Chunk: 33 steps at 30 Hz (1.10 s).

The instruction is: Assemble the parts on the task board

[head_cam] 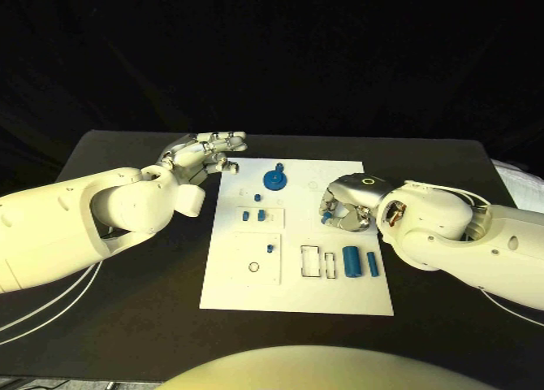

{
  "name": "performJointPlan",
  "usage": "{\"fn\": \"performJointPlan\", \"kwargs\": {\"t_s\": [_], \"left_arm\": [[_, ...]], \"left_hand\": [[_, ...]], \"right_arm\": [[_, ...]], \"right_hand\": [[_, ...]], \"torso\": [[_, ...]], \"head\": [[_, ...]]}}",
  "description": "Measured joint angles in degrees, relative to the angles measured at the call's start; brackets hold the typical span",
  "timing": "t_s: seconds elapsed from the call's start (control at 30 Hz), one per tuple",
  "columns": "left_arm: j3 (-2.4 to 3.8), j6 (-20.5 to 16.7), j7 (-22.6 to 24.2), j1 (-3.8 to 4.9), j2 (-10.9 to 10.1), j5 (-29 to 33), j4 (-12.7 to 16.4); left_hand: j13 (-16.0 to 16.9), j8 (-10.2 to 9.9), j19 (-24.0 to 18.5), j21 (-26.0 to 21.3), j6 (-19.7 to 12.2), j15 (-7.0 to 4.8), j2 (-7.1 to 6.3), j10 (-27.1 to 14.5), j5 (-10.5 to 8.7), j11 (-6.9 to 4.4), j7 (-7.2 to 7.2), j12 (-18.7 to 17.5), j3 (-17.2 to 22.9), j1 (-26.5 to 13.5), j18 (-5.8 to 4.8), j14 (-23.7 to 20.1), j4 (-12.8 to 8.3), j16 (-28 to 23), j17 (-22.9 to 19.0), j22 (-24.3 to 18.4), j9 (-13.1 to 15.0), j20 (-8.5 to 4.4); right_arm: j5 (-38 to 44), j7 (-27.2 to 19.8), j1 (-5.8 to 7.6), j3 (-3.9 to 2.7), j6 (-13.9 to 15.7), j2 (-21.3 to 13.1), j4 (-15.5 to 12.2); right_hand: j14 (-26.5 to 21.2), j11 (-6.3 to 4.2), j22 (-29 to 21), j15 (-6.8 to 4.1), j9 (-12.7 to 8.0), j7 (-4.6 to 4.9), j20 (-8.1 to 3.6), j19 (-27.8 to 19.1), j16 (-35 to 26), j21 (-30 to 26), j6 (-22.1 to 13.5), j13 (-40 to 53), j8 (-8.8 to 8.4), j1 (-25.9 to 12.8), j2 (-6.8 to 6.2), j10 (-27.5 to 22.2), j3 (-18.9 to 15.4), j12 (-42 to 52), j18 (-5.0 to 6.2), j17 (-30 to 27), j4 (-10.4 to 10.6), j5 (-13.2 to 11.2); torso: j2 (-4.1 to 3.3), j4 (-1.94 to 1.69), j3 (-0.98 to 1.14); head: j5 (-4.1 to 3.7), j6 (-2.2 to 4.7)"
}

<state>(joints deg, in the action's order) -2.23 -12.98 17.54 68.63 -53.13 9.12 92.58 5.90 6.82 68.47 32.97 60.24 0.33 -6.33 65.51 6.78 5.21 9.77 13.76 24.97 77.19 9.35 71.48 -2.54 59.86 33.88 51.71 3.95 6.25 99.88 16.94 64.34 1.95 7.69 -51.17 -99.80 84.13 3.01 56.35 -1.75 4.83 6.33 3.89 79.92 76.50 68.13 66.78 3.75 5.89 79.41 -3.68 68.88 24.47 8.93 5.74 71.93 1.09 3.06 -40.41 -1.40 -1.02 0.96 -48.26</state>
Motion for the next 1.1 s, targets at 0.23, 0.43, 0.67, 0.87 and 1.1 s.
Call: {"fn": "performJointPlan", "kwargs": {"t_s": [0.23,0.43,0.67,0.87,1.1], "left_arm": [[0.00,0.0,0.0,-0.01,0.0,0.0,0.0],[0.00,0.1,-0.1,-0.01,0.0,0.0,-0.1],[0.00,0.1,-0.1,-0.01,0.1,0.0,-0.1],[0.00,0.1,-0.1,-0.02,0.2,0.0,-0.2],[0.00,0.2,-0.1,-0.03,0.4,0.0,-0.2]], "left_hand": [[0.0,0.0,0.0,0.0,0.0,0.00,0.00,0.0,0.00,0.00,0.00,0.0,0.0,0.0,0.00,0.0,0.0,0.0,0.0,0.0,0.0,0.00],[0.0,0.0,0.0,0.0,0.0,0.00,0.00,0.0,0.00,0.00,0.00,0.0,0.0,0.0,0.00,0.0,0.0,0.0,0.0,0.0,0.0,0.00],[0.0,0.0,0.0,0.0,0.0,0.00,0.10,0.0,0.00,0.00,0.00,0.0,0.0,0.1,0.00,0.0,0.0,0.0,0.0,0.0,0.0,0.00],[0.0,0.0,0.0,0.0,0.0,0.01,0.22,0.0,0.00,0.00,0.00,0.2,0.0,0.2,0.00,0.0,0.0,0.0,-0.1,0.0,0.0,0.00],[0.0,0.0,0.0,0.0,0.0,0.01,0.22,0.0,0.00,0.00,0.00,0.2,0.0,0.2,0.00,0.0,0.0,0.0,-0.1,0.0,0.0,0.00]], "right_arm": [[0.3,0.1,-0.02,-0.06,1.8,-1.0,-1.7],[-0.5,0.0,1.15,-0.60,3.4,-2.8,-5.6],[-2.3,-0.2,1.51,-0.73,4.3,-1.6,-8.3],[-3.3,-0.8,0.21,-0.58,4.6,1.9,-9.2],[-3.6,-2.1,-1.69,-0.20,4.9,6.9,-8.8]], "right_hand": [[0.0,-0.09,0.0,0.00,0.0,0.08,0.00,0.0,0.1,0.0,0.1,0.1,0.00,-0.1,0.15,0.1,0.5,-0.2,0.00,0.0,-0.4,-0.2],[0.0,-0.11,0.0,0.00,0.0,0.07,0.00,0.0,0.1,0.0,0.1,0.1,0.00,-0.1,0.15,0.3,0.9,-0.7,0.00,0.0,-0.7,-0.3],[0.0,-0.10,0.2,0.00,0.0,0.07,0.00,0.0,0.1,0.0,0.1,0.1,-0.01,-0.1,0.15,0.3,1.1,-1.2,0.00,0.1,-0.9,-0.4],[0.0,-0.09,0.2,0.00,0.0,0.28,0.01,0.0,0.1,0.0,-0.1,0.0,-0.07,-0.1,0.14,0.3,1.6,-1.5,-0.01,0.1,-1.1,-0.5],[0.0,-0.08,0.1,0.01,0.4,0.34,0.01,0.0,0.1,0.0,-0.2,0.0,-0.49,-0.1,0.14,0.3,1.7,-1.6,-0.01,0.1,-1.3,-0.2]], "torso": [[0.00,-0.01,0.03],[0.03,-0.01,0.03],[0.04,-0.02,-0.01],[0.02,-0.01,-0.01],[0.01,-0.01,-0.04]], "head": [[-0.12,-0.04],[-0.02,-0.13],[0.37,-0.30],[1.18,-0.58],[2.24,-0.91]]}}
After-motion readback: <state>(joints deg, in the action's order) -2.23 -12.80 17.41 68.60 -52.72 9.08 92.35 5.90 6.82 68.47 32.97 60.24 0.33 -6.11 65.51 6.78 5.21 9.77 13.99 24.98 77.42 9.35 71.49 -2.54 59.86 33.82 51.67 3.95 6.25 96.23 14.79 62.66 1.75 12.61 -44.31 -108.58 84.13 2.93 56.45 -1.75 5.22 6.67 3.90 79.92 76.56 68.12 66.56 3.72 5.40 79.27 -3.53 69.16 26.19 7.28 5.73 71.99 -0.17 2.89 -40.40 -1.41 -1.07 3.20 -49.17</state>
